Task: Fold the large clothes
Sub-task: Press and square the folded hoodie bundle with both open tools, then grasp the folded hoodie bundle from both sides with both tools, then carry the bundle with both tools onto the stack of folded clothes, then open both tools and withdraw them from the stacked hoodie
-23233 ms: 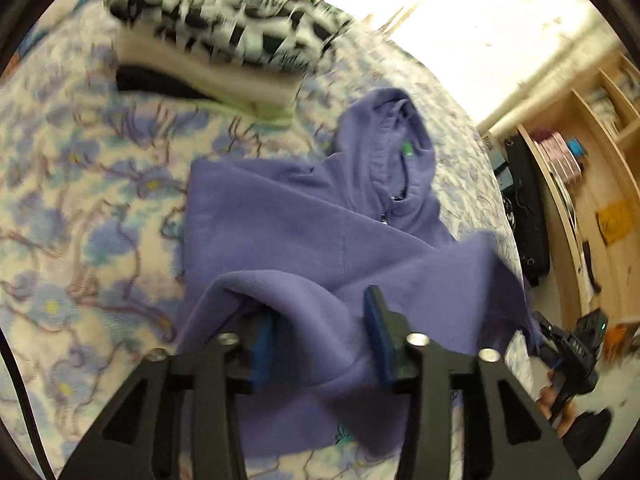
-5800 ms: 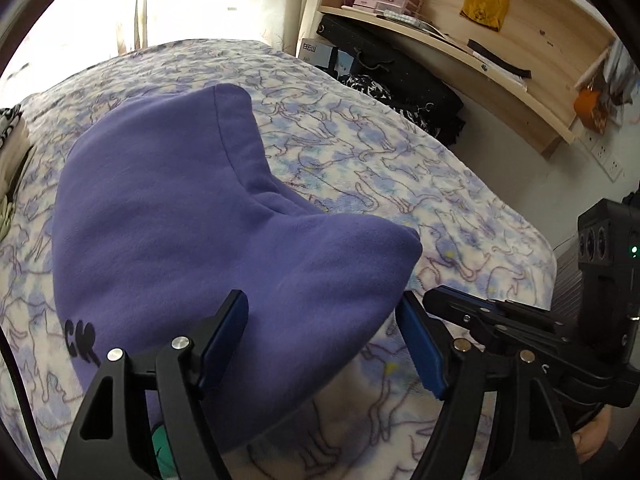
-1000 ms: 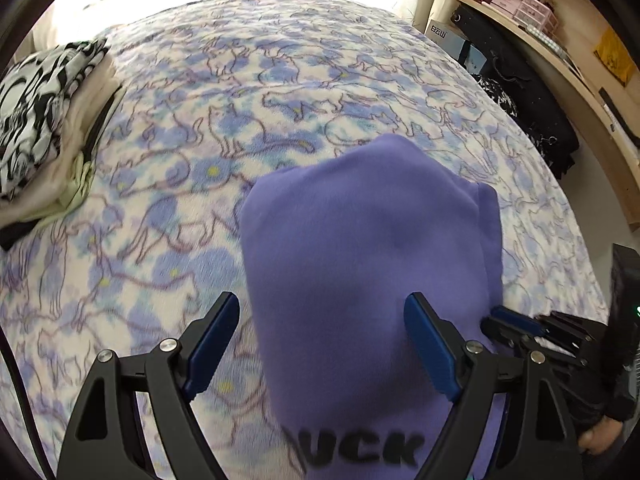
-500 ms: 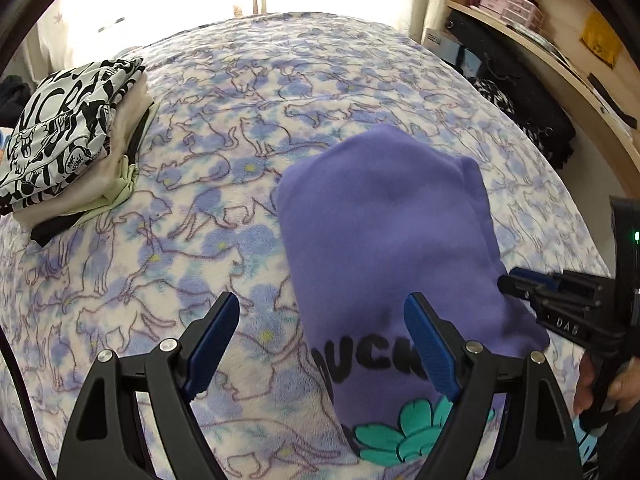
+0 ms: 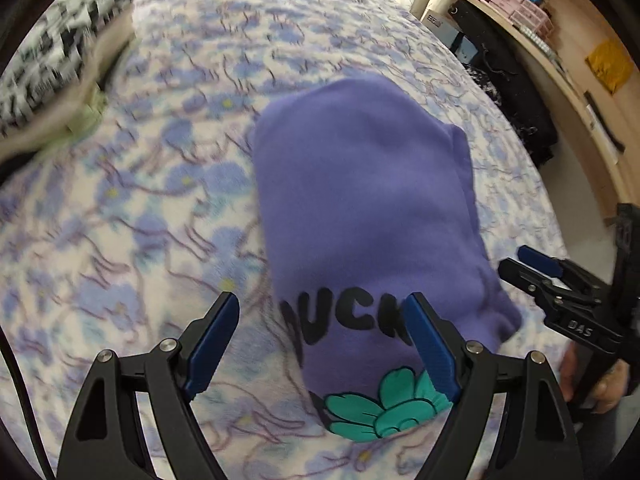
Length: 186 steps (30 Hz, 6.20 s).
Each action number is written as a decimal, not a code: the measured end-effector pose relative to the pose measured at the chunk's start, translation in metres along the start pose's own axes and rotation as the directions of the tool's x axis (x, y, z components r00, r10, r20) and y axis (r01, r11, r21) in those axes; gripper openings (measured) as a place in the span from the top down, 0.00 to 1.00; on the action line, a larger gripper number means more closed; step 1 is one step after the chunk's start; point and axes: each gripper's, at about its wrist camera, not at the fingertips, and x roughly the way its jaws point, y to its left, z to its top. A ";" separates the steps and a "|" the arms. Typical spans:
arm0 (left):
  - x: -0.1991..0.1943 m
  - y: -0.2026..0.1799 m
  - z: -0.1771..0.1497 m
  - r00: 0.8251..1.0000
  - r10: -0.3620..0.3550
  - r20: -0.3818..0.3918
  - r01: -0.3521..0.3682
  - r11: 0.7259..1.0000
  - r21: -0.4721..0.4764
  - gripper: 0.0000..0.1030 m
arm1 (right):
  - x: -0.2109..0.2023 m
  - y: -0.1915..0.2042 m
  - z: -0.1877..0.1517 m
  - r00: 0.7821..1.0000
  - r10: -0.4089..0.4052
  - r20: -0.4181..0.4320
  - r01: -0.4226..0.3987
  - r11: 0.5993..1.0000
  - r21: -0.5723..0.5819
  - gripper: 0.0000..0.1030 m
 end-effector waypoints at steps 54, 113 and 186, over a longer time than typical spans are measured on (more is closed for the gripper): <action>0.121 0.039 0.022 0.816 -0.574 -0.066 0.565 0.817 -0.117 0.00 | 0.147 -0.042 0.033 0.738 0.648 -0.186 -0.630 0.761 0.153 0.00; -0.218 0.440 0.315 0.962 -0.006 0.273 0.033 0.995 -0.096 0.05 | 0.173 0.427 0.367 0.693 0.715 0.093 -0.716 0.698 -0.032 0.51; -0.360 0.102 0.041 0.856 0.224 0.465 -0.245 0.969 -0.016 0.06 | -0.177 0.319 0.163 0.899 0.423 0.115 -0.379 0.881 -0.285 0.63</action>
